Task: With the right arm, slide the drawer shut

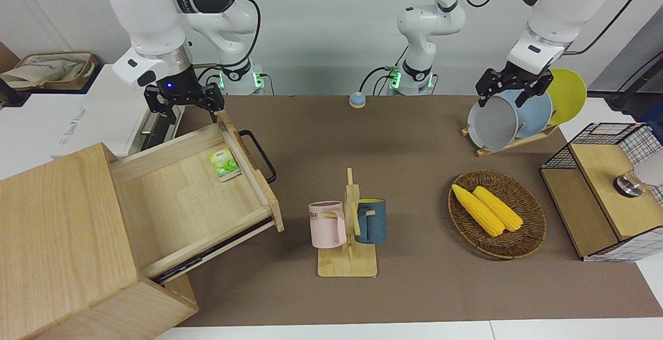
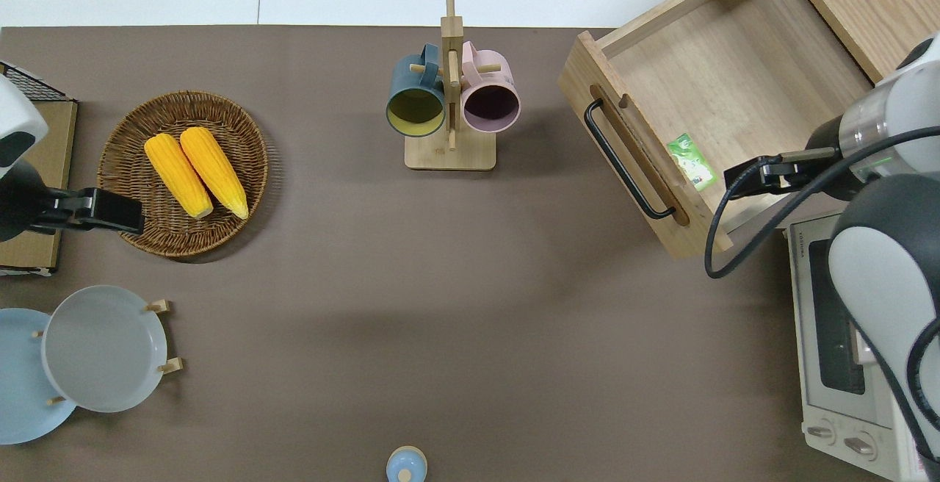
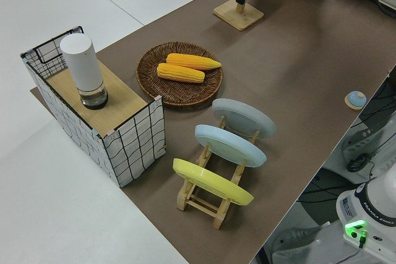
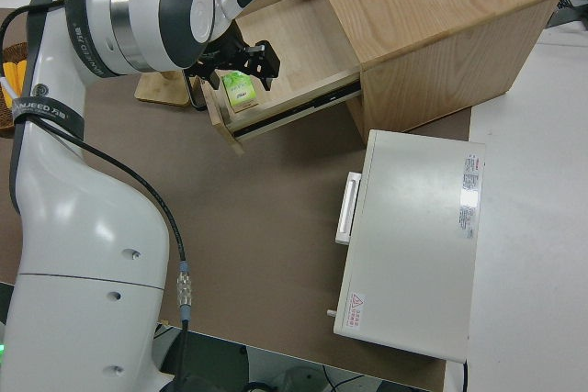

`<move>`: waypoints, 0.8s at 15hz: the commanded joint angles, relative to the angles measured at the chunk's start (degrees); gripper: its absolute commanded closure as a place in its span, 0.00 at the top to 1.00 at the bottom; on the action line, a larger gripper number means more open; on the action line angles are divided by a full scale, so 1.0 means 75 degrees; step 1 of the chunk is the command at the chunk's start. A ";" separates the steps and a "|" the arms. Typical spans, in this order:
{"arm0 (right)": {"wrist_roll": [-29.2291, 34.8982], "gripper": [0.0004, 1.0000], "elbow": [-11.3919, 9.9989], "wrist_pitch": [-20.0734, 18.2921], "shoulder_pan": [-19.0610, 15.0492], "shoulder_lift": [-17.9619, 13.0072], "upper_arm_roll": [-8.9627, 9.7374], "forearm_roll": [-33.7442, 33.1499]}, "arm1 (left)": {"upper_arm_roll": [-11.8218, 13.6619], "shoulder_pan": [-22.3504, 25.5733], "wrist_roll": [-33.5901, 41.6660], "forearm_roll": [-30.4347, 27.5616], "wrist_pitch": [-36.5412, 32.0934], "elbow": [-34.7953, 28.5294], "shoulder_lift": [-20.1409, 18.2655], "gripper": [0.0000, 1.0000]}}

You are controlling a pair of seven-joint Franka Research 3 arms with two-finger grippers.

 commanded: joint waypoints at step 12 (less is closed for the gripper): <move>-0.0106 0.98 0.0104 -0.0147 -0.0028 -0.0510 -0.0038 0.0212 | -0.0049 0.0029 0.0074 0.0131 -0.0150 0.0187 0.0087 0.99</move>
